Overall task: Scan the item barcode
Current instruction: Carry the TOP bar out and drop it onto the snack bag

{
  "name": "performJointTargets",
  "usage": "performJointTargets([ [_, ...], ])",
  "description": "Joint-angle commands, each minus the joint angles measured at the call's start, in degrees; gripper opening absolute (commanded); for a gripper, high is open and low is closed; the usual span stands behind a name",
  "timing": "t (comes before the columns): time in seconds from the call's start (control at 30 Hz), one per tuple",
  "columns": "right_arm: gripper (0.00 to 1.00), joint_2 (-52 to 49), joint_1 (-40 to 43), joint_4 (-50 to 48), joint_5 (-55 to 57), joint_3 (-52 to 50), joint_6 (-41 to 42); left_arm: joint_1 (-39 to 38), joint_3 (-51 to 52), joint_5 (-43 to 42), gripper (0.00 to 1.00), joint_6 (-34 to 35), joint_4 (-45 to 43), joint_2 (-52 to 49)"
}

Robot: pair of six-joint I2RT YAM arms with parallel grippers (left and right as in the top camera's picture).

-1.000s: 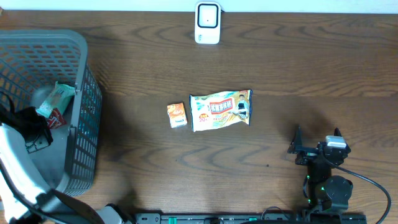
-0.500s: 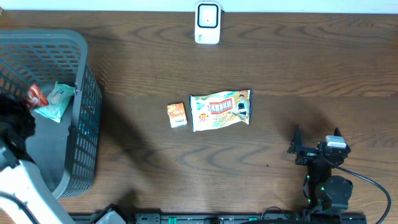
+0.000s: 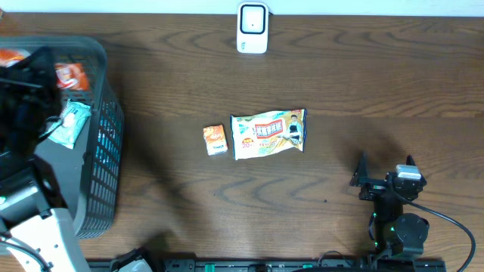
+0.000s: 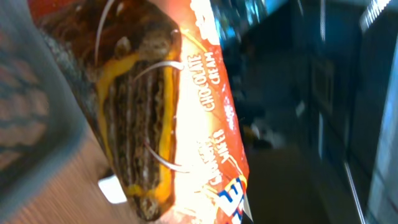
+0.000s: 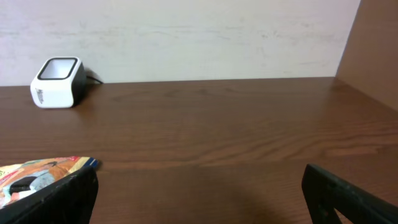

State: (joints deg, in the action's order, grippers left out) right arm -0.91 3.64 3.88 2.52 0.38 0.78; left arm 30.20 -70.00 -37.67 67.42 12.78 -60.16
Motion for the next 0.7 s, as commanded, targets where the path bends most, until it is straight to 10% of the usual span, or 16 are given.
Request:
performJointTargets([
  [0.0,0.99,0.2,0.4,0.2,0.1,-0.1,-0.6,-6.4,-0.4,-1.4,0.08,-2.8,-1.9,-0.1],
  [0.67,0.99,0.2,0.4,0.2,0.1,-0.1,-0.6,-42.5,-0.4,8.9,0.08,-24.1,-0.1,-15.1],
])
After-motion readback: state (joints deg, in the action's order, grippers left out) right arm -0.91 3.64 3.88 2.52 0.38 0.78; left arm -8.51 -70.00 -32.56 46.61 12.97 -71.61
